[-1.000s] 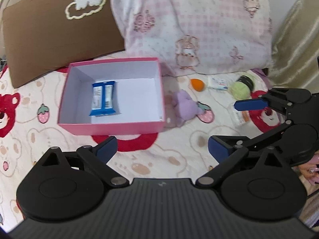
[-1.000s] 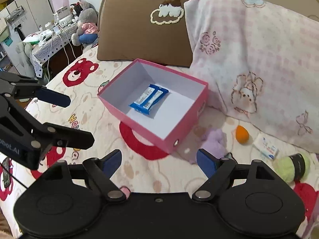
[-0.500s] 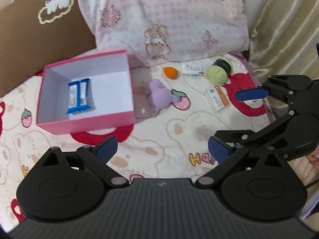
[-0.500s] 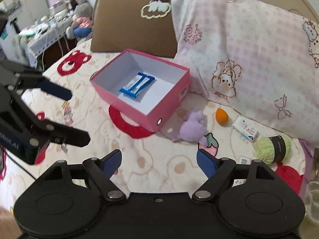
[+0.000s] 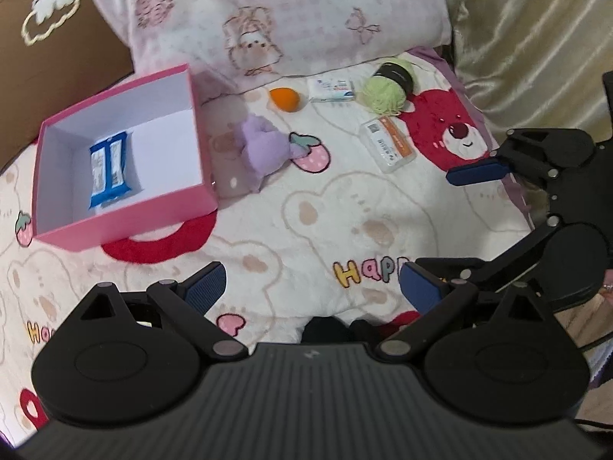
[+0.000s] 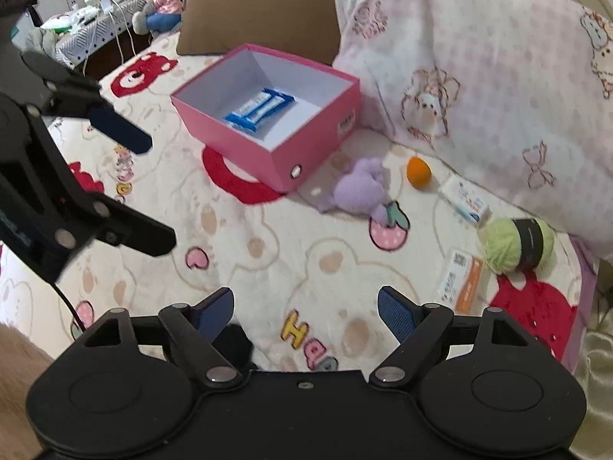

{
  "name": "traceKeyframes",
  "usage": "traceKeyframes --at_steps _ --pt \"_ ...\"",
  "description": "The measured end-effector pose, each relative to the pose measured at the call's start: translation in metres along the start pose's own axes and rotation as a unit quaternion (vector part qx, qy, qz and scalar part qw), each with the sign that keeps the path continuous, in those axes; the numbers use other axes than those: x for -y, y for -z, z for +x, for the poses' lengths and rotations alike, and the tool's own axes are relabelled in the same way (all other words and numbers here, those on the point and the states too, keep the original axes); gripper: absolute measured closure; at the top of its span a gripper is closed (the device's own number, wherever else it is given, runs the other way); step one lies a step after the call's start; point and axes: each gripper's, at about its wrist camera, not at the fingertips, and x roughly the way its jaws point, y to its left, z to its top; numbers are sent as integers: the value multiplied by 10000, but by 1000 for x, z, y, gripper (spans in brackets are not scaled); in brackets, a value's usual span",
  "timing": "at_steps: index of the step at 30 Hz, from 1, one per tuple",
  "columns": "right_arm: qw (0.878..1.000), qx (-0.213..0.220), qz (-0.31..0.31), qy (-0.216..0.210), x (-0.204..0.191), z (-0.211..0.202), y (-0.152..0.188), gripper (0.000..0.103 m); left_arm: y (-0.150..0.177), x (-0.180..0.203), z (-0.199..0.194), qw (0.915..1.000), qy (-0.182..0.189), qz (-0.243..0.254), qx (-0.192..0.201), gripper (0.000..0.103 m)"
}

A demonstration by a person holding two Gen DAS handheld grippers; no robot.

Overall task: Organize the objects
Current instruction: 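Withdraw the left tool and move it toward the clear plastic box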

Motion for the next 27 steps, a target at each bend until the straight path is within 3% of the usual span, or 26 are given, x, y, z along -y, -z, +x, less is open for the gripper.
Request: traceKeyframes --at_steps 6,11,17,23,27 --pt "9999 -32 108 61 19 3 14 18 -11 28 19 9994 212 244 -104 5" --pt "9996 46 284 70 39 7 31 18 -29 46 41 9986 478 173 -160 5" --pt "9988 259 423 28 68 13 47 18 -45 61 64 9980 484 283 -302 5" --pt "9976 561 394 -4 93 21 55 18 -56 67 86 9987 342 336 -178 5" --pt "9949 863 303 425 96 32 58 18 -61 64 105 9989 230 352 -187 5"
